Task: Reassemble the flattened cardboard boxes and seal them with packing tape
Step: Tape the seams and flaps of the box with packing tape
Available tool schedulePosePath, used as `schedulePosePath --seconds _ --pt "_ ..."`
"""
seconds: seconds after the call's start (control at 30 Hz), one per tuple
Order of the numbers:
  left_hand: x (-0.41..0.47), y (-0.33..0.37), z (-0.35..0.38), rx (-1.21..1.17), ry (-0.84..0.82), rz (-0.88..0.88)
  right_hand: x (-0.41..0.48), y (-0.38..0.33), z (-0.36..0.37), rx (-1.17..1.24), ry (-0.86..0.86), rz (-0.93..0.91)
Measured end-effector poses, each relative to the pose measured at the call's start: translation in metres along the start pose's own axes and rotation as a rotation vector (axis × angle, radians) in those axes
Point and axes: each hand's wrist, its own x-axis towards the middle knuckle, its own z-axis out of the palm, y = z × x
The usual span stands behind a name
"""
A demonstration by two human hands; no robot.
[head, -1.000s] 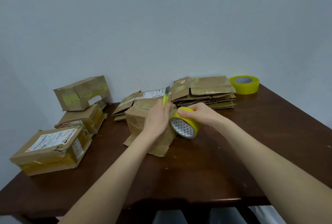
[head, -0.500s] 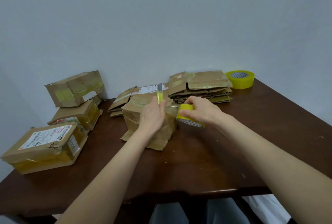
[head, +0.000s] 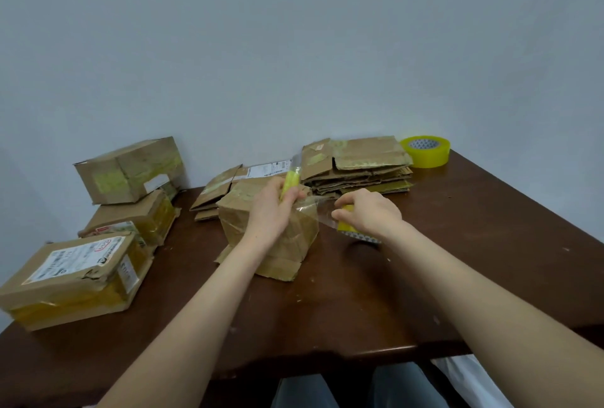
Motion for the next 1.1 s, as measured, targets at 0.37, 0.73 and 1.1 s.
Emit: schedulePosePath --seconds 0.37,0.73,1.1 --pt "-0.024 0.008 0.001 0.279 0.058 0.224 -0.008 -0.007 0.009 0.048 0.192 0.098" --pt "-0.039 0.008 0.008 0.382 0.145 0.207 -0.012 -0.009 0.010 -0.012 0.199 0.098" --pt "-0.039 0.010 0.008 0.438 0.139 0.209 -0.013 -0.009 0.008 -0.038 0.198 0.079"
